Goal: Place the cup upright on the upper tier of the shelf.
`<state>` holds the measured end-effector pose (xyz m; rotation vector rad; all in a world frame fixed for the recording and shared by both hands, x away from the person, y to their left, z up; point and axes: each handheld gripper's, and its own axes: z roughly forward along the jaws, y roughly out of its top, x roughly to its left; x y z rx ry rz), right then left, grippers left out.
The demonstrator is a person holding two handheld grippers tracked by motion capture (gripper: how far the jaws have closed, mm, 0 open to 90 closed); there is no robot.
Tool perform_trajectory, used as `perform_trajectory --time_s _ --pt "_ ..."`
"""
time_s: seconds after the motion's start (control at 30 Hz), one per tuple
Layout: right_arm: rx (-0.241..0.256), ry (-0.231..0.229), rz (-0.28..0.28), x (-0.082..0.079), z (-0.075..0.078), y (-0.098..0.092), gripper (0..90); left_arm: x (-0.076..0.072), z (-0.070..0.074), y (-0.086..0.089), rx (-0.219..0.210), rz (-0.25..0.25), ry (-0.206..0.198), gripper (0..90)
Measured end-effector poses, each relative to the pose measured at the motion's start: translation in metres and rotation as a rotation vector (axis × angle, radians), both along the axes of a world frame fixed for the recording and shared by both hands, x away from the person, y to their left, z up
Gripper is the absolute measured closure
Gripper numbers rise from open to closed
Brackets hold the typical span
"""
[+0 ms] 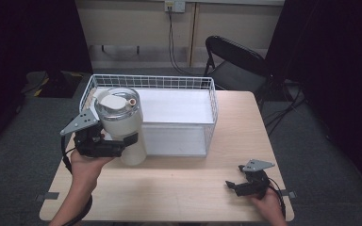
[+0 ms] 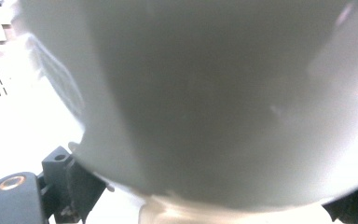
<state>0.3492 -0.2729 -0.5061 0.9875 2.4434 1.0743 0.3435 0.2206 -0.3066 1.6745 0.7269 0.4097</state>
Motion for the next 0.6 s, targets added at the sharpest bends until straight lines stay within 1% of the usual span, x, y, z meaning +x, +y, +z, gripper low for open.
perform_trajectory --time_s 0.2,0.37,0.53,0.57,0.6 --pt "0.0 0.001 -0.001 0.0 0.0 0.0 13.6 0.003 0.012 -0.001 -0.005 0.0 -0.001 10.1" --pt "-0.001 -0.001 0.001 0.0 0.0 0.0 13.6 0.006 0.018 -0.001 -0.022 -0.001 0.004 10.1" --pt "-0.001 -0.002 0.001 0.0 0.0 0.0 13.6 0.009 0.028 -0.004 -0.013 0.001 -0.001 10.1" --pt "-0.001 -0.001 0.001 0.0 0.0 0.0 13.6 0.009 0.03 -0.004 -0.017 -0.002 0.001 10.1" --pt "-0.001 -0.002 0.001 0.0 0.0 0.0 13.6 0.01 0.033 -0.005 -0.011 -0.007 -0.002 10.1"
